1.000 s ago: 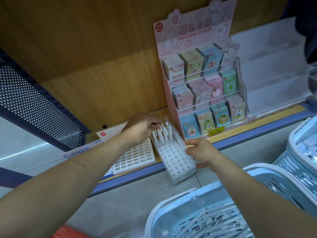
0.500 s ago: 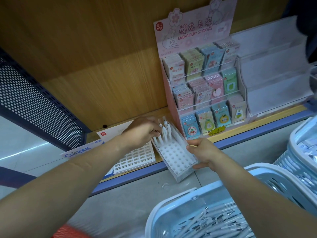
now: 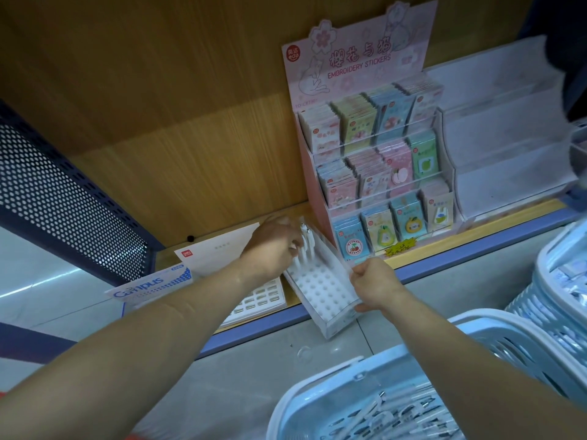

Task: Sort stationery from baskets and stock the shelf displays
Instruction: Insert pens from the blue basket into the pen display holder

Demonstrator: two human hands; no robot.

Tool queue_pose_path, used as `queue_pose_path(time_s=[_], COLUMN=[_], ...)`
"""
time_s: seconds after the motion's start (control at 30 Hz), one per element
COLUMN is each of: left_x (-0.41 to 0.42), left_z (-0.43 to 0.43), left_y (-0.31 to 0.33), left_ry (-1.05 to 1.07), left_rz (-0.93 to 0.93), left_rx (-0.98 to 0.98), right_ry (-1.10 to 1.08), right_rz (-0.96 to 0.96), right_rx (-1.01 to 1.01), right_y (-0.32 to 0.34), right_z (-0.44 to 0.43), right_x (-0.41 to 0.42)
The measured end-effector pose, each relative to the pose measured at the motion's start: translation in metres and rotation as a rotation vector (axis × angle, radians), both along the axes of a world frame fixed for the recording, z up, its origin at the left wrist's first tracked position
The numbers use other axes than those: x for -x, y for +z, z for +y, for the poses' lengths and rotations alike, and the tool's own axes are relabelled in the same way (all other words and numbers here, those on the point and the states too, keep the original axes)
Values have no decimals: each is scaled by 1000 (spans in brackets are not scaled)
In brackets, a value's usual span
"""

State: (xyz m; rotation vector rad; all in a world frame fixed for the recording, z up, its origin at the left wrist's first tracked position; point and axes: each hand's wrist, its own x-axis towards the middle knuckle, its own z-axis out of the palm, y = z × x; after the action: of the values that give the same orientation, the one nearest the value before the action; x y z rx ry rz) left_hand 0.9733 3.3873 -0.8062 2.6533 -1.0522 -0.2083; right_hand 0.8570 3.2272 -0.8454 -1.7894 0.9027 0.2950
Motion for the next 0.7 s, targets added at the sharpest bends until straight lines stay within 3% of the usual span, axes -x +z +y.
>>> queue_pose_path(time_s=[0.17, 0.47, 0.7], left_x=[-1, 23, 56], left_z=[0, 17, 4], left_y=[20, 31, 66], left_ry=[90, 47, 36], left_rz=[57, 51, 167], left_rx=[254, 39, 214], right_ry=[38, 193, 469], right_rz=[-82, -143, -143], right_rx=[184, 91, 57], right_y=[-5, 5, 99], right_z=[-2, 10, -22], right_x=[-10, -18, -17])
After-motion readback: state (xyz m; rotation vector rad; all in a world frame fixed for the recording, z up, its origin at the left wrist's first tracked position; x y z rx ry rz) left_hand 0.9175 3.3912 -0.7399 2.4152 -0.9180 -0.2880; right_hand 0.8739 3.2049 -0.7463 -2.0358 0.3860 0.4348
